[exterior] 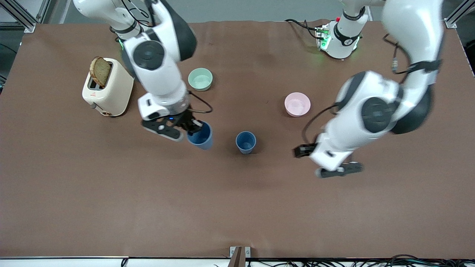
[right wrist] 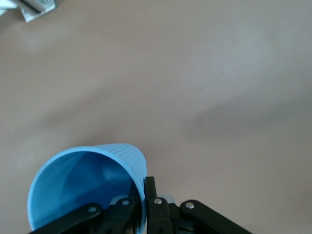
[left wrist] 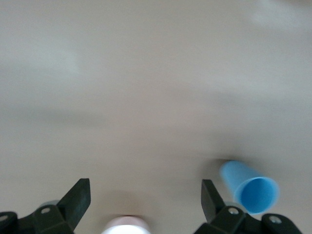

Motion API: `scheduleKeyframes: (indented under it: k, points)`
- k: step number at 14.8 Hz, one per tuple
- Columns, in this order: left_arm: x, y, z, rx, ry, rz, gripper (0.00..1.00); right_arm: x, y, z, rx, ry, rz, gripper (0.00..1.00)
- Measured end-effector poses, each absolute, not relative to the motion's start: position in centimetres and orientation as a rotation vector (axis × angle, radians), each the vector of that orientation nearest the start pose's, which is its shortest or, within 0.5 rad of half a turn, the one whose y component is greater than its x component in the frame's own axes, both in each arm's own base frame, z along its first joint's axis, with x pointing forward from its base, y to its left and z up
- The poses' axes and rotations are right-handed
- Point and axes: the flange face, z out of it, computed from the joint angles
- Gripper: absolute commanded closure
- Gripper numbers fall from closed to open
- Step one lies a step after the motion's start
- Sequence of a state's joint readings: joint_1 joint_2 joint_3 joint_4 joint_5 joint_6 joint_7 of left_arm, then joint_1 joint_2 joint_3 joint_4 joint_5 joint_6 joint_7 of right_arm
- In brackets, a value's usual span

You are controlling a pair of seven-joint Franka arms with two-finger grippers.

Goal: Stack blue cups with both arms
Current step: 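Lower the right gripper's cup into the placed cup while the left gripper withdraws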

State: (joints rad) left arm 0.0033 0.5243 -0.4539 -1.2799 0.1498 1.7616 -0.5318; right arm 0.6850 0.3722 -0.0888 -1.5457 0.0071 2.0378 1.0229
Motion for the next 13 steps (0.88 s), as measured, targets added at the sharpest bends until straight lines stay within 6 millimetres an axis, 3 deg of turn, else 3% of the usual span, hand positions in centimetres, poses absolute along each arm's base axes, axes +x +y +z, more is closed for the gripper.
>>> scheduleKeyframes:
  k: [3,6,8,10,13]
  points:
    - [66.6,-13.8,52.6,-3.122,-0.055,-0.041,0.0,55.4,44.0,41.2,-3.012,0.654,-0.14,0.96]
    - [64.7,-8.9,59.5,-3.08,0.025,-0.162,0.0,54.8,46.3,39.4,-3.016,0.642,-0.122,0.96]
    - [62.2,-7.7,63.6,-3.047,0.027,-0.191,0.0,54.4,46.9,39.3,-3.009,0.64,-0.121,0.95]
    - [59.7,-8.4,66.7,-3.022,0.029,-0.205,0.0,54.4,47.4,39.1,-2.996,0.631,-0.134,0.95]
    - [58.0,-9.2,68.3,-3.008,0.038,-0.215,0.0,54.3,48.2,37.8,-2.988,0.621,-0.146,0.95]
